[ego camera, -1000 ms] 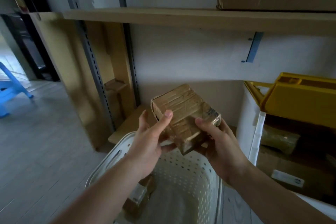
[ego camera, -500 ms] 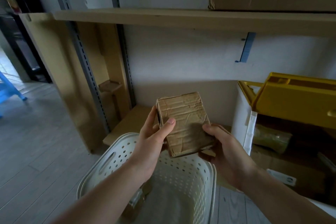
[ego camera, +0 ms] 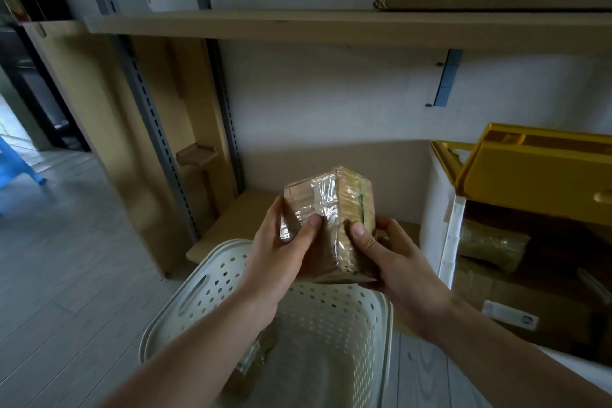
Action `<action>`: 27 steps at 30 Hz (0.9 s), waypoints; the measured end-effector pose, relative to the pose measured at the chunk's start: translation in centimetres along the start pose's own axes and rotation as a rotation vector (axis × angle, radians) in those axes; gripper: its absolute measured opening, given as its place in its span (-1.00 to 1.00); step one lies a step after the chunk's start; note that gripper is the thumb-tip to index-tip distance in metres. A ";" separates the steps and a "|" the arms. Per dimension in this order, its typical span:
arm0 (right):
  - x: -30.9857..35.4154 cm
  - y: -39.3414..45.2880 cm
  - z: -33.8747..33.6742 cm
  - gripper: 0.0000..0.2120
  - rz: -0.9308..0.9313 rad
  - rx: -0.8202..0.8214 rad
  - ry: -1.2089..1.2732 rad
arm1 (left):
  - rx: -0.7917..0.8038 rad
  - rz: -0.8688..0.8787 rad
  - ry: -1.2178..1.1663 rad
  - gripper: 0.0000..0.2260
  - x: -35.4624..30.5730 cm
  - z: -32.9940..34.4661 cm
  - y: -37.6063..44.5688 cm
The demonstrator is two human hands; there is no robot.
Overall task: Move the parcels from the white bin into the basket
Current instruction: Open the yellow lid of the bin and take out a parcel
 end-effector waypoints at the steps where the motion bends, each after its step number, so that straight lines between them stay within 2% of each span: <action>1: 0.0 0.0 0.2 -0.48 -0.009 0.003 0.017 | 0.032 0.030 -0.006 -0.59 -0.2 0.1 -0.2; 5: -0.1 -0.1 0.5 -0.66 -0.092 -0.003 -0.045 | 0.182 0.127 0.056 -0.51 -0.3 0.5 -0.7; 7: -0.1 -0.1 0.6 -0.77 -0.128 -0.016 -0.093 | 0.202 0.117 0.034 -0.50 -0.3 0.7 -1.0; 10: 0.3 -0.1 0.6 -0.81 -0.140 -0.037 -0.085 | 0.193 0.040 -0.081 -0.47 0.2 0.3 -0.6; 13: 0.6 0.1 0.6 -0.72 -0.099 -0.046 -0.036 | 0.234 -0.033 -0.190 -0.45 0.4 0.4 -0.4; 17: -0.1 0.2 0.7 -0.45 0.070 0.107 -0.031 | 0.287 -0.056 -0.284 -0.51 0.6 1.0 -0.5; 21: -0.6 0.6 0.4 -0.17 0.080 0.164 0.004 | 0.296 -0.028 -0.283 -0.61 0.4 1.2 -0.5; 27: -0.1 0.6 0.0 -0.25 -0.043 0.109 -0.090 | 0.229 -0.006 -0.196 -0.75 0.3 1.1 -0.8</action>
Point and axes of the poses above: each hand's wrist, its own y-axis towards the middle knuckle, its own z-axis out of the palm, x = y × z, the point moved 2 cm from there along y, towards the middle knuckle, and after that the axes turned 9 degrees about -z, right-handed, at the moved point
